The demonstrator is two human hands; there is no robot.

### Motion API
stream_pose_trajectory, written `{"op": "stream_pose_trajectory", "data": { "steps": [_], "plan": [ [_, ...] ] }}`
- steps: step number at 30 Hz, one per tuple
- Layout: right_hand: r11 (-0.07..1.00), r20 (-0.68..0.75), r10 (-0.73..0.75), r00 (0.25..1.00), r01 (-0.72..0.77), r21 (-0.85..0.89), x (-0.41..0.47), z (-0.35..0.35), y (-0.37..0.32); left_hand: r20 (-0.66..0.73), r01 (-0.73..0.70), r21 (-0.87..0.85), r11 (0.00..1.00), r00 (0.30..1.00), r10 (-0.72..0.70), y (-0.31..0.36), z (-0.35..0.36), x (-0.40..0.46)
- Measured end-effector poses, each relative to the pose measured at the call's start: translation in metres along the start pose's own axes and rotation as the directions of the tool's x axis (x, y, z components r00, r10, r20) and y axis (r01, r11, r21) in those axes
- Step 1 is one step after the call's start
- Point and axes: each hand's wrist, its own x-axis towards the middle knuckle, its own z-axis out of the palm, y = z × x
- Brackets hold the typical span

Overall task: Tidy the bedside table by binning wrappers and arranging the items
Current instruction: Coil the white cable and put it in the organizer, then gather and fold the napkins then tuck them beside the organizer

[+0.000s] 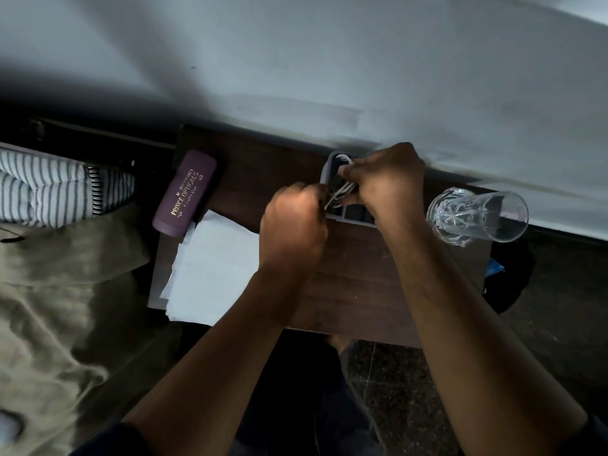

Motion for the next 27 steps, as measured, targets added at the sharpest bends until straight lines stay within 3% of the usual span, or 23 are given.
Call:
{"op": "stream_pose_trajectory", "data": {
  "steps": [5, 8, 11, 16, 20, 23, 27],
  "plan": [
    [0.983, -0.022, -0.065, 0.998, 0.060, -0.171, -0.002, 0.008, -0.004, -0.021, -0.032, -0.073, 0.997, 0.999, 0.030, 0.001, 0.002, -0.012],
    [0.983, -0.008, -0.087, 0.996, 0.084, -0.163, -0.010, 0.000, -0.006, -0.027, -0.048, -0.075, 0.996, 0.999, 0.046, -0.002, 0.004, -0.012],
    [0.973, -0.100, -0.209, 0.973, 0.196, -0.123, -0.027, -0.015, -0.004, -0.065, -0.053, -0.090, 0.995, 0.997, 0.047, -0.008, 0.001, -0.014],
    [0.949, -0.187, -0.290, 0.939, 0.256, -0.184, -0.066, -0.019, 0.002, -0.095, 0.063, -0.125, 0.990, 0.993, -0.075, -0.023, -0.007, -0.042],
    [0.955, 0.038, -0.148, 0.988, 0.153, -0.253, -0.104, 0.023, 0.024, -0.075, 0.136, -0.108, 0.985, 0.987, -0.144, -0.047, -0.018, -0.079],
    [0.942, 0.210, -0.018, 0.978, 0.087, -0.323, -0.121, 0.055, 0.044, -0.095, 0.236, -0.150, 0.960, 0.963, -0.252, -0.073, -0.030, -0.107],
    [0.895, 0.333, -0.076, 0.940, 0.212, -0.393, -0.127, 0.085, 0.054, -0.084, 0.450, -0.304, 0.840, 0.865, -0.494, -0.108, -0.048, -0.140]
  ]
}}
